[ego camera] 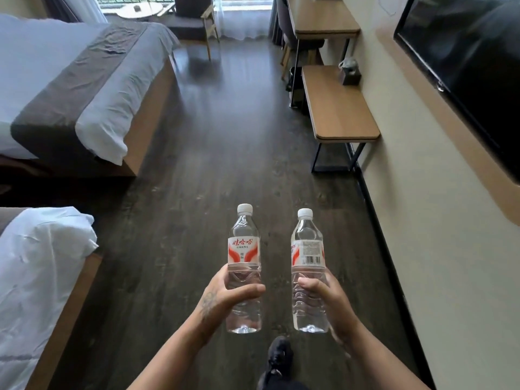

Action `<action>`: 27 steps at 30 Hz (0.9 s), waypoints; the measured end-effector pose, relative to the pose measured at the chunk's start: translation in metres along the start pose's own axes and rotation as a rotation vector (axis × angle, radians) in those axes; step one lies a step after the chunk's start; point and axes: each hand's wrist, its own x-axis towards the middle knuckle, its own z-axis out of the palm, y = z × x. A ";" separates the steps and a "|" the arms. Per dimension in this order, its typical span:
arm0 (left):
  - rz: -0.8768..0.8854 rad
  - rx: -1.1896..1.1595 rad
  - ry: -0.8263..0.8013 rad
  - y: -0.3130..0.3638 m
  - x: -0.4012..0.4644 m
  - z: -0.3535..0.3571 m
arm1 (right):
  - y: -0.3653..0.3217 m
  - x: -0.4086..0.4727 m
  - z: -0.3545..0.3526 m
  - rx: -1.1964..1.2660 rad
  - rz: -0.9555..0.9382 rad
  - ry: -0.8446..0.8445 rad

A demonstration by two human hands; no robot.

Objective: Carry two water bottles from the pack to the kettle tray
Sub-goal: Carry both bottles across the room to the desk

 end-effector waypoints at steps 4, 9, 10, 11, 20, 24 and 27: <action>0.006 -0.028 0.020 0.055 0.087 -0.013 | -0.062 0.101 0.000 -0.032 -0.009 -0.045; 0.012 -0.084 0.030 0.114 0.198 -0.036 | -0.123 0.225 0.008 -0.024 -0.001 -0.055; 0.017 -0.086 0.027 0.125 0.224 -0.042 | -0.134 0.252 0.009 -0.037 0.003 -0.056; 0.026 -0.086 0.020 0.135 0.250 -0.049 | -0.144 0.280 0.012 -0.057 0.007 -0.058; 0.032 -0.094 -0.051 0.254 0.510 -0.141 | -0.261 0.534 0.056 -0.032 0.001 0.004; 0.034 -0.070 -0.056 0.327 0.612 -0.180 | -0.324 0.632 0.075 -0.062 -0.017 0.019; 0.040 -0.075 -0.053 0.376 0.687 -0.202 | -0.368 0.707 0.079 -0.058 -0.025 0.016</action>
